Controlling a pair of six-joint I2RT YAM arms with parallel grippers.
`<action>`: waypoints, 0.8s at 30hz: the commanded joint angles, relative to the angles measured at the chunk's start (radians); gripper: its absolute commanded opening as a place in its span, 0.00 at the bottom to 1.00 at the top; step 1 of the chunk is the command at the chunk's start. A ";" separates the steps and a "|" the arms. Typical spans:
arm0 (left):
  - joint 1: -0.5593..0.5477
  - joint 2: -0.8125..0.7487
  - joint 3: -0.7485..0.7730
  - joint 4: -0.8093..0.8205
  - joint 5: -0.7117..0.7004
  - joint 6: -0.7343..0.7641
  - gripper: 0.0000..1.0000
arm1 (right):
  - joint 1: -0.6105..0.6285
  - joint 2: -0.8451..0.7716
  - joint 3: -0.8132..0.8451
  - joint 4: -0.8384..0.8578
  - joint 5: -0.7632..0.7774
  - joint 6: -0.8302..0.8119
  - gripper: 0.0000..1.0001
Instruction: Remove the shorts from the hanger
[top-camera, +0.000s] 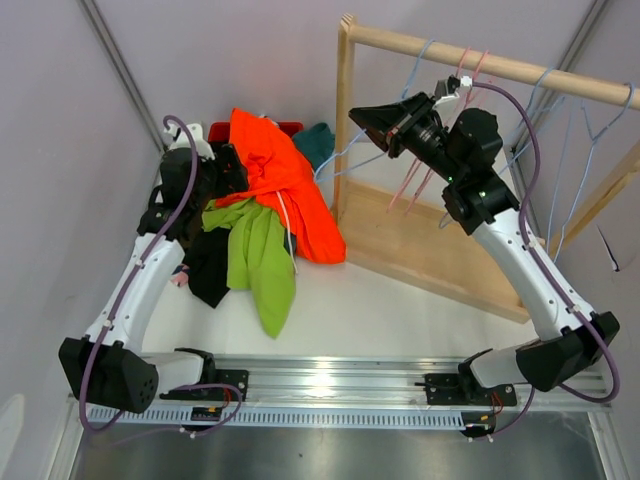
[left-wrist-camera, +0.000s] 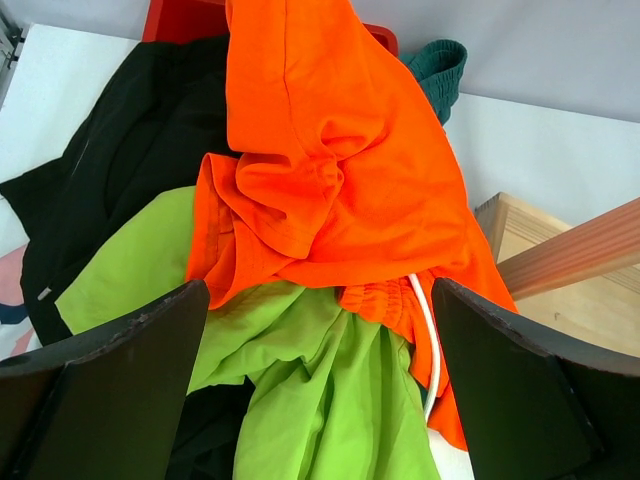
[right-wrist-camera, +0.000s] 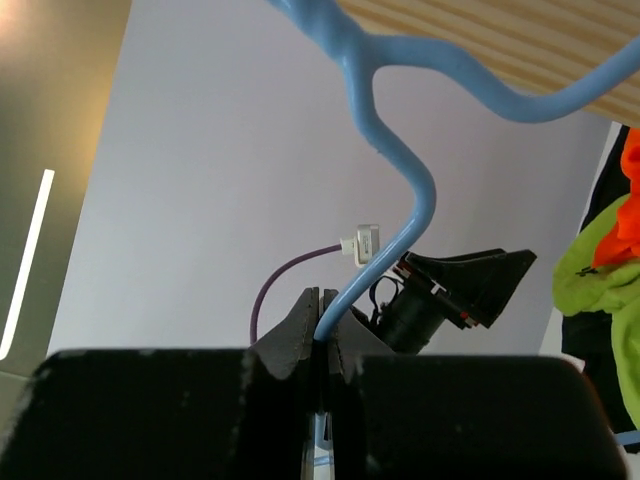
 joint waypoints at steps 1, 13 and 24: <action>-0.013 -0.015 -0.002 0.034 0.019 -0.014 0.99 | 0.017 -0.070 -0.013 -0.011 0.011 -0.018 0.07; -0.026 -0.113 0.075 -0.083 -0.016 0.029 0.99 | 0.078 -0.142 0.070 -0.320 0.157 -0.250 0.99; -0.024 -0.215 0.035 -0.167 -0.041 0.077 0.99 | 0.117 -0.185 0.177 -0.760 0.463 -0.494 0.99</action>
